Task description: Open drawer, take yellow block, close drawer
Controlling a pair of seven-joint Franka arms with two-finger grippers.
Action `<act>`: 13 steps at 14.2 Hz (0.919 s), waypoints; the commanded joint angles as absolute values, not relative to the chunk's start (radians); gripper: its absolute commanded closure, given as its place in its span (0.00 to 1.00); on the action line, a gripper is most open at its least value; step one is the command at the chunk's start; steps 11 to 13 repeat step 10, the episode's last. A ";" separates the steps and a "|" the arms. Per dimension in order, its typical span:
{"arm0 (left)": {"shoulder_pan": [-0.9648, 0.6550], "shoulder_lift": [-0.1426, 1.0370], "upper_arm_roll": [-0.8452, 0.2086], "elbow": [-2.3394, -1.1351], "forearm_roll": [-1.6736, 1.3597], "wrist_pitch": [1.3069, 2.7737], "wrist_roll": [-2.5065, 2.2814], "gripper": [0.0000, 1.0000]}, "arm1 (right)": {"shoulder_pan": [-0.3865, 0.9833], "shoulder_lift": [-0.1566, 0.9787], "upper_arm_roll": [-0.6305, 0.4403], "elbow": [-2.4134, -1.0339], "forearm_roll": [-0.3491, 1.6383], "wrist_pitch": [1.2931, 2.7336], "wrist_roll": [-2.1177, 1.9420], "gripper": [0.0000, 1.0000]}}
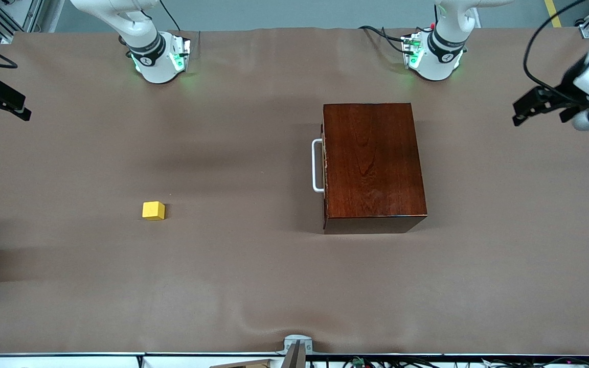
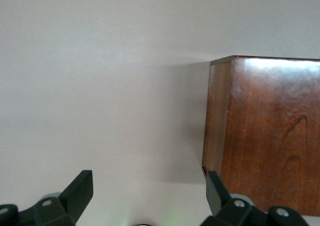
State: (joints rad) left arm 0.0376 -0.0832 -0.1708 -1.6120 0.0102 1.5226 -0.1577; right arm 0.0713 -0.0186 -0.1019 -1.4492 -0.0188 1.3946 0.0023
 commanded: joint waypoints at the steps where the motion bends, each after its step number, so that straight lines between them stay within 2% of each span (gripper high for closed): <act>1: 0.075 -0.106 -0.210 -1.594 0.012 1.506 -0.138 0.00 | 0.066 -0.008 -0.100 -1.425 -0.028 1.382 -0.009 0.00; 4: 0.074 -0.080 -0.207 -1.559 0.009 1.506 -0.138 0.00 | 0.066 -0.008 -0.100 -1.424 -0.026 1.384 -0.009 0.00; 13: 0.075 -0.078 -0.207 -1.557 0.012 1.491 -0.143 0.00 | 0.061 -0.006 -0.101 -1.427 -0.025 1.390 -0.008 0.00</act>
